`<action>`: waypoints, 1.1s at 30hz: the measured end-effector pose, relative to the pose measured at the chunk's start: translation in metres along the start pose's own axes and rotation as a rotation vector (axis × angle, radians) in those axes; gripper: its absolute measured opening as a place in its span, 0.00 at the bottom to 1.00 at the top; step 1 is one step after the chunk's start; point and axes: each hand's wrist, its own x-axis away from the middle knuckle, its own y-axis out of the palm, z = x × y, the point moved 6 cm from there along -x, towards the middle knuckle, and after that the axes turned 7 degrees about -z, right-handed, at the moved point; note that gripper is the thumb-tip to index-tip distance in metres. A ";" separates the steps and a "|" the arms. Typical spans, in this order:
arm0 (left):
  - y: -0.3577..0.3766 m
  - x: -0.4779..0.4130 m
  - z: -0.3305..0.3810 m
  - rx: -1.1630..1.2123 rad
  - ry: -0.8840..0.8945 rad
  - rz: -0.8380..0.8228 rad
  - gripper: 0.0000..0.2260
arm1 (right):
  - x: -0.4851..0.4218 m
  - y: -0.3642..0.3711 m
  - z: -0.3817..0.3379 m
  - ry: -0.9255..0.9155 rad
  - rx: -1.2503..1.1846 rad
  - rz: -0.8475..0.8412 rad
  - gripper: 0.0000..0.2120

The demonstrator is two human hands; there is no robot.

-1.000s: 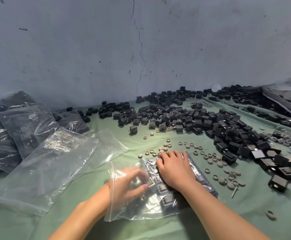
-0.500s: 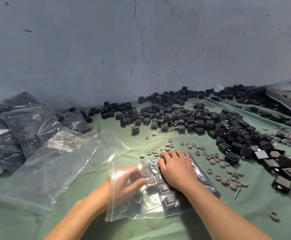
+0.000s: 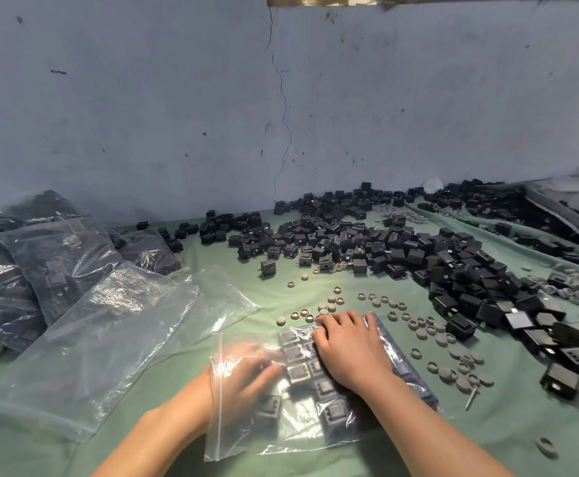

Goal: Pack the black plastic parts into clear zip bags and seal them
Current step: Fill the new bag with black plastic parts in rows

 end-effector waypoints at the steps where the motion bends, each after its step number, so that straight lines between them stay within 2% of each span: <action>1: -0.006 0.003 -0.005 0.013 -0.035 -0.020 0.20 | 0.000 0.000 0.000 0.000 -0.001 -0.002 0.24; 3: -0.017 0.012 -0.007 -0.027 -0.044 -0.114 0.24 | 0.000 -0.001 0.000 -0.002 0.002 0.000 0.24; 6: -0.028 0.026 -0.008 -0.042 -0.046 -0.230 0.21 | 0.000 -0.001 0.000 0.000 0.003 0.001 0.24; 10: -0.022 0.033 -0.008 -0.175 -0.016 -0.335 0.23 | 0.001 0.000 0.000 0.001 0.014 -0.001 0.24; 15: -0.012 0.026 0.001 -0.200 0.020 -0.319 0.17 | 0.001 -0.002 -0.001 0.000 0.015 0.002 0.24; 21: -0.006 0.025 -0.003 -0.016 -0.050 -0.304 0.27 | 0.002 -0.001 -0.001 -0.003 0.016 -0.005 0.24; 27: -0.012 0.025 0.011 -0.046 -0.012 -0.308 0.11 | 0.001 -0.001 -0.001 0.000 0.008 -0.007 0.24; 33: 0.001 0.008 0.050 -0.161 0.106 -0.316 0.06 | 0.002 -0.001 -0.001 -0.003 0.005 -0.005 0.24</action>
